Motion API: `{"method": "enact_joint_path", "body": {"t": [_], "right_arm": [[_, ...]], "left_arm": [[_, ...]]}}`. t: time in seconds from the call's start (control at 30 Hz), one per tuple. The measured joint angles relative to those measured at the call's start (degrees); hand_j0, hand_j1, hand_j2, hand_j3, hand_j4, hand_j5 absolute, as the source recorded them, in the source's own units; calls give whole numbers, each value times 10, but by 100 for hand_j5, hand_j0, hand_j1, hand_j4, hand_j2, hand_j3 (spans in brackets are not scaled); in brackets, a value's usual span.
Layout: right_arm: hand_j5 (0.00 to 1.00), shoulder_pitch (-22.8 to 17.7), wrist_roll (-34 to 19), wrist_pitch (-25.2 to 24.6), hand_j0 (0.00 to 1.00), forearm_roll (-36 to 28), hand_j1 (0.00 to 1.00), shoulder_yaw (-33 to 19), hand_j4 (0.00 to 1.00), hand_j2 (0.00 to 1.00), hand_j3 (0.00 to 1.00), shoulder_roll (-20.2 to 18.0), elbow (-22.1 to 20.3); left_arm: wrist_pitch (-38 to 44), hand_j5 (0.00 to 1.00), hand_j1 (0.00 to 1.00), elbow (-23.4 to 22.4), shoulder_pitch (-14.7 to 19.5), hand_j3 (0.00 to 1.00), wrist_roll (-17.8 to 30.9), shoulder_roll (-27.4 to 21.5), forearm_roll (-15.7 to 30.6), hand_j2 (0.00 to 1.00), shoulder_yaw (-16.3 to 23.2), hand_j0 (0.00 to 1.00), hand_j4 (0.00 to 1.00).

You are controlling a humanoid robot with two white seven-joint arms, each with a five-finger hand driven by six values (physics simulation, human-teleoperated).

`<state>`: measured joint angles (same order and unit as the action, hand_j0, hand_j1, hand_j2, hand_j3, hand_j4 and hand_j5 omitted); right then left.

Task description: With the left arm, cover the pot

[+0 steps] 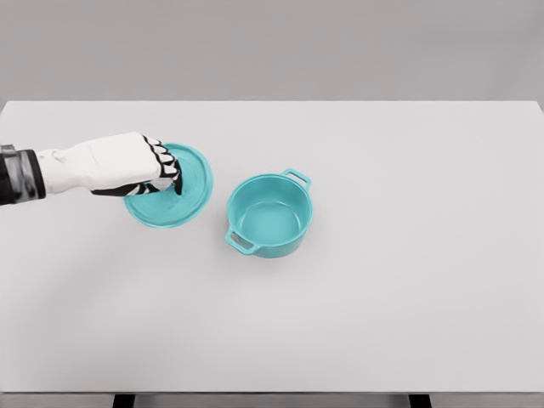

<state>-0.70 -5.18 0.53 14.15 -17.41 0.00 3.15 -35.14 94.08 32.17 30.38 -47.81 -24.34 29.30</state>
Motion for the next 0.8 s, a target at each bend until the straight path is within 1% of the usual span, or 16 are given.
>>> {"method": "enact_joint_path", "body": {"t": [0.1,0.17,0.27,0.37,0.57,0.77,0.8], "right_arm": [[100,0,0,0,100,0,100,0,100,100,100,0,0],[100,1,0,0,100,0,100,0,100,100,100,0,0],[100,1,0,0,100,0,100,0,100,100,100,0,0],[100,0,0,0,100,0,100,0,100,100,100,0,0],[100,0,0,0,100,0,100,0,100,100,100,0,0],[100,0,0,0,100,0,100,0,100,100,100,0,0],[100,0,0,0,100,0,100,0,100,100,100,0,0]], "left_arm": [[0,52,52,5,4,52,0,7,-2,52,0,52,52],[0,52,52,6,18,52,0,13,-3,52,8,52,52],[0,52,52,6,20,52,0,24,-4,52,22,52,52],[0,52,52,6,22,52,0,38,-5,52,27,52,52],[0,52,52,5,43,52,0,58,-5,52,48,52,52],[0,52,52,1,46,52,1,81,-7,52,59,52,52],[0,52,52,1,52,52,0,84,-7,52,62,52,52]]}}
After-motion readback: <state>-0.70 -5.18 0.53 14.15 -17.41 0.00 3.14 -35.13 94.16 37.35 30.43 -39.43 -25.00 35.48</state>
